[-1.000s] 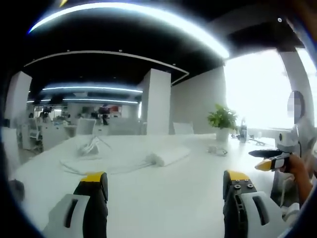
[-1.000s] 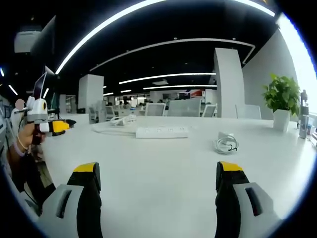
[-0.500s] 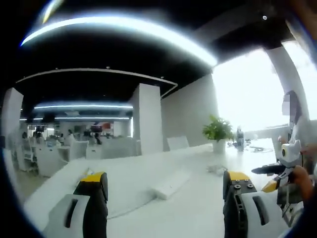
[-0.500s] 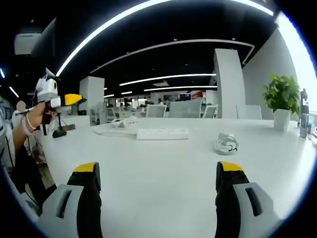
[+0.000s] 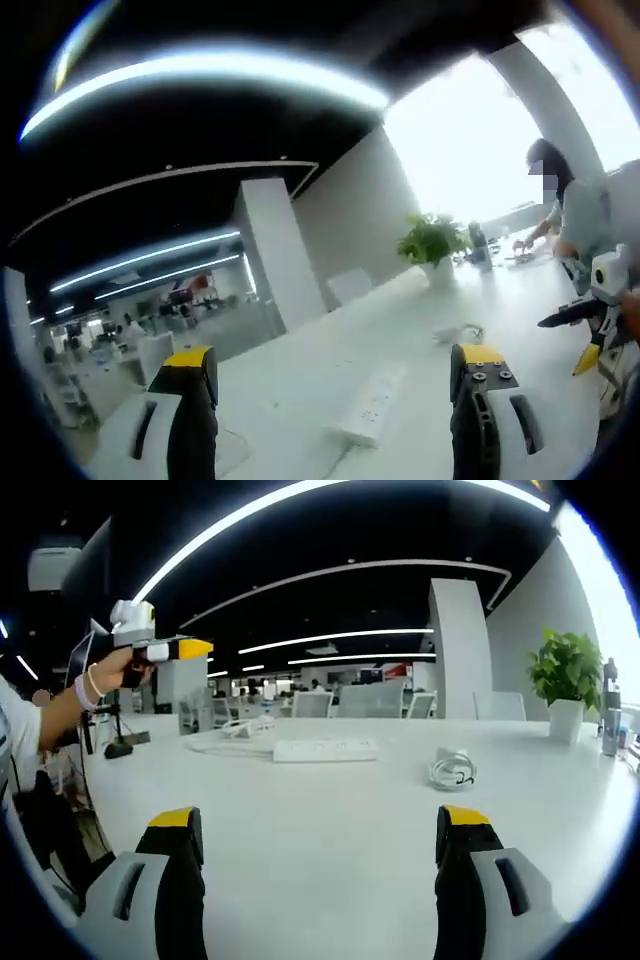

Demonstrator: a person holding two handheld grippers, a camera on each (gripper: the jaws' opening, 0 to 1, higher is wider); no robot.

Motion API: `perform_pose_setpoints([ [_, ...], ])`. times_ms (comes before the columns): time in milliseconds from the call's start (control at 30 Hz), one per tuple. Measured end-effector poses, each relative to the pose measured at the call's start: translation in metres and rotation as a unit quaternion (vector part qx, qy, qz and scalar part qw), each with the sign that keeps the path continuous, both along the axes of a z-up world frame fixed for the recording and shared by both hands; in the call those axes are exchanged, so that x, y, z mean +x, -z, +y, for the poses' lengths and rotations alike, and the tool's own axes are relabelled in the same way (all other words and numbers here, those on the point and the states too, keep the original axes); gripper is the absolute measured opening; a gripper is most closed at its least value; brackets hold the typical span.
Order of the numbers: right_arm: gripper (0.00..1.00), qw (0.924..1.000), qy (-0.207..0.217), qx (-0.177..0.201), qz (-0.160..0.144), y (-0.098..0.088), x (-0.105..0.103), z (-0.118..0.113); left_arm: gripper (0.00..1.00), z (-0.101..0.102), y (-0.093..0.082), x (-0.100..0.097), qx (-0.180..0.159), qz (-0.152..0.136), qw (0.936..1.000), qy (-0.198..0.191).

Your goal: Straighten the power strip on the desk, plug the charger into it

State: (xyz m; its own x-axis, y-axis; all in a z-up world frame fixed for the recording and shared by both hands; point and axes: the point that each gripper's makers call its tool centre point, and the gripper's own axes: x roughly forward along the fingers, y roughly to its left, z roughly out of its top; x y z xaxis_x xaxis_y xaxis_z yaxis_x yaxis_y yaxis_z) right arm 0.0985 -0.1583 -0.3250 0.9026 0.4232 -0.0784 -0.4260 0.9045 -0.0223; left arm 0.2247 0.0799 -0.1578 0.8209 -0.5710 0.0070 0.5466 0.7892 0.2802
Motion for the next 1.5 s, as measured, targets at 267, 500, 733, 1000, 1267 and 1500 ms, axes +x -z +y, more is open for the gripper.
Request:
perform_pose_setpoints([
  [267, 0.96, 1.0000, 0.001, -0.003, -0.002, -0.003, 0.001, 0.000, 0.99, -0.010, -0.001, 0.022, 0.017, 0.018, 0.9996, 0.010],
  [500, 0.96, 1.0000, 0.004, -0.005, -0.006, -0.007, 0.003, 0.000, 0.99, -0.010, -0.009, 0.047, 0.031, 0.034, 0.9989, 0.007],
  [733, 0.96, 0.9999, 0.003, -0.007, -0.010, -0.010, 0.003, 0.002, 0.99, -0.017, -0.013, 0.063, 0.048, 0.050, 0.9975, 0.010],
  [1000, 0.96, 0.9999, 0.004, -0.010, -0.009, -0.012, 0.001, 0.000, 0.99, -0.028, -0.016, 0.083, 0.065, 0.065, 0.9957, 0.013],
  [1267, 0.96, 0.9999, 0.005, -0.011, -0.008, -0.013, 0.002, 0.000, 0.99, -0.038, -0.006, 0.102, 0.094, 0.095, 0.9908, 0.020],
  [1500, 0.96, 0.9999, 0.005, -0.013, -0.008, -0.014, 0.003, 0.001, 0.99, -0.046, 0.016, 0.117, 0.122, 0.135, 0.9829, 0.030],
])
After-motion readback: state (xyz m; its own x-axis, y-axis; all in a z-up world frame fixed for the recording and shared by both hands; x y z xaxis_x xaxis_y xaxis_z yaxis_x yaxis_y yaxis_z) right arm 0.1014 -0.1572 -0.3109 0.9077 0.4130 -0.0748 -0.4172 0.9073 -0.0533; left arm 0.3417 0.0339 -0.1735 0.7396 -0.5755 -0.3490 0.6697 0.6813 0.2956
